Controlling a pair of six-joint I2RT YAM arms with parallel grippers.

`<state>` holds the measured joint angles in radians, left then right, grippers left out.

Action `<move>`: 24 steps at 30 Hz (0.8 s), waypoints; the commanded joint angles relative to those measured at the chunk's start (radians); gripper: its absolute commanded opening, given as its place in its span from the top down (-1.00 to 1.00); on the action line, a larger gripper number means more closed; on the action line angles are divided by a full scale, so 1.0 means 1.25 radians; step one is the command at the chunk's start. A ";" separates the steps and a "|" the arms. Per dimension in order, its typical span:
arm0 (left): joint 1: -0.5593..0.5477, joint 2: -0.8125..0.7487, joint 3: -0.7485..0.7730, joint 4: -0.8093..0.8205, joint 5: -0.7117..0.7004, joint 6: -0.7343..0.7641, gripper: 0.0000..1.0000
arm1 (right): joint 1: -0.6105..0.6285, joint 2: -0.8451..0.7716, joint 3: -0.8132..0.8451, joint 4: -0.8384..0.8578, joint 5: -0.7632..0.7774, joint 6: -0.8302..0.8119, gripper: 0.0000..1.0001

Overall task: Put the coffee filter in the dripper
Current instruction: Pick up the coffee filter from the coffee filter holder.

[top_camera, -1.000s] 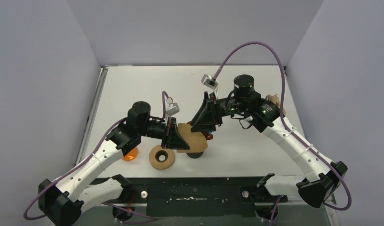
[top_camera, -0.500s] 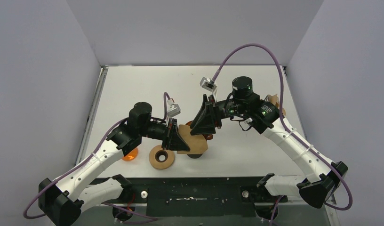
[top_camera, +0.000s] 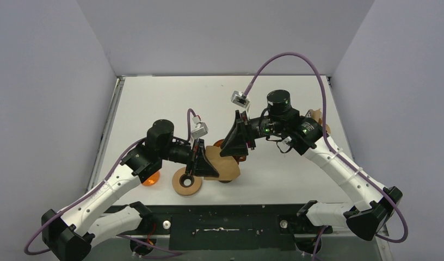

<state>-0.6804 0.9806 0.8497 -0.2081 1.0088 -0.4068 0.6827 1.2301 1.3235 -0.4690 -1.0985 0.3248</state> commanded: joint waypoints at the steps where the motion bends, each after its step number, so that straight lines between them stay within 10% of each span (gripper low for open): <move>1: -0.008 -0.026 0.018 0.006 0.040 0.016 1.00 | 0.009 -0.034 -0.008 0.005 0.017 -0.012 0.11; 24: -0.016 -0.022 0.018 -0.018 0.004 0.037 1.00 | 0.012 -0.080 0.026 -0.007 0.043 -0.017 -0.02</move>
<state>-0.6949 0.9619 0.8497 -0.2295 1.0054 -0.3813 0.6891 1.1507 1.3182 -0.4808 -1.0611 0.3172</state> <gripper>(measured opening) 0.007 0.504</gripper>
